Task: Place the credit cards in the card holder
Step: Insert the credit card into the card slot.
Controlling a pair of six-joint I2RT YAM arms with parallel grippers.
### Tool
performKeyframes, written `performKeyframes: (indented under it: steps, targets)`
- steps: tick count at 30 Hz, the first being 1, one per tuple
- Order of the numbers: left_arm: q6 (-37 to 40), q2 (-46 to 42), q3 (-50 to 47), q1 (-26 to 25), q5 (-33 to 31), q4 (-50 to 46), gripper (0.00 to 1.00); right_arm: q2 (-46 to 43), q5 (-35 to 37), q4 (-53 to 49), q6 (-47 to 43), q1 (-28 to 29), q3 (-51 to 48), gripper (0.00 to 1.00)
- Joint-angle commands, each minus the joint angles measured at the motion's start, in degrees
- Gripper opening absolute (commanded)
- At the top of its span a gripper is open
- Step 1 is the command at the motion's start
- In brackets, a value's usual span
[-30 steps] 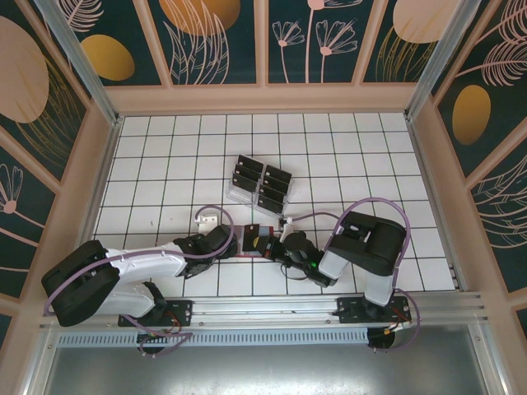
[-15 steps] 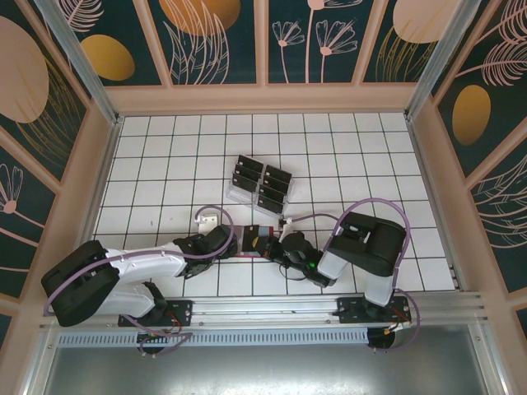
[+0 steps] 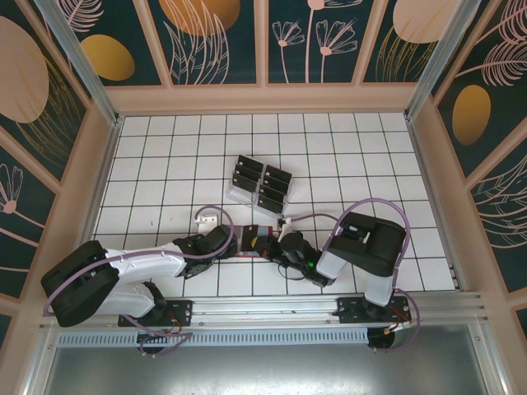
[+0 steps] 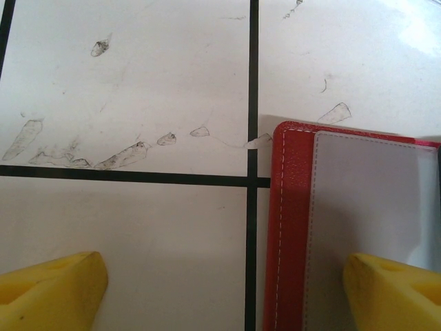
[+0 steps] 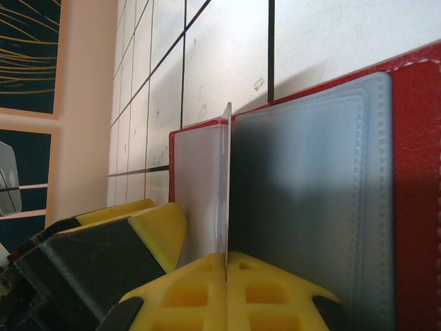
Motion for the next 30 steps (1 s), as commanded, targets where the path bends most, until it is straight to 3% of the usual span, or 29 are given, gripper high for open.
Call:
performKeyframes:
  steps: [1,30]
  targets:
    - [-0.08,0.45,-1.94,-0.03,0.91,-3.41,0.90,-0.39,1.24,-5.30,0.62,1.30,-1.46,0.00]
    - [-0.24,-0.04,-2.38,-0.04,1.01,-3.41,0.90,1.86,2.02,-5.56,0.31,1.32,0.05,0.00]
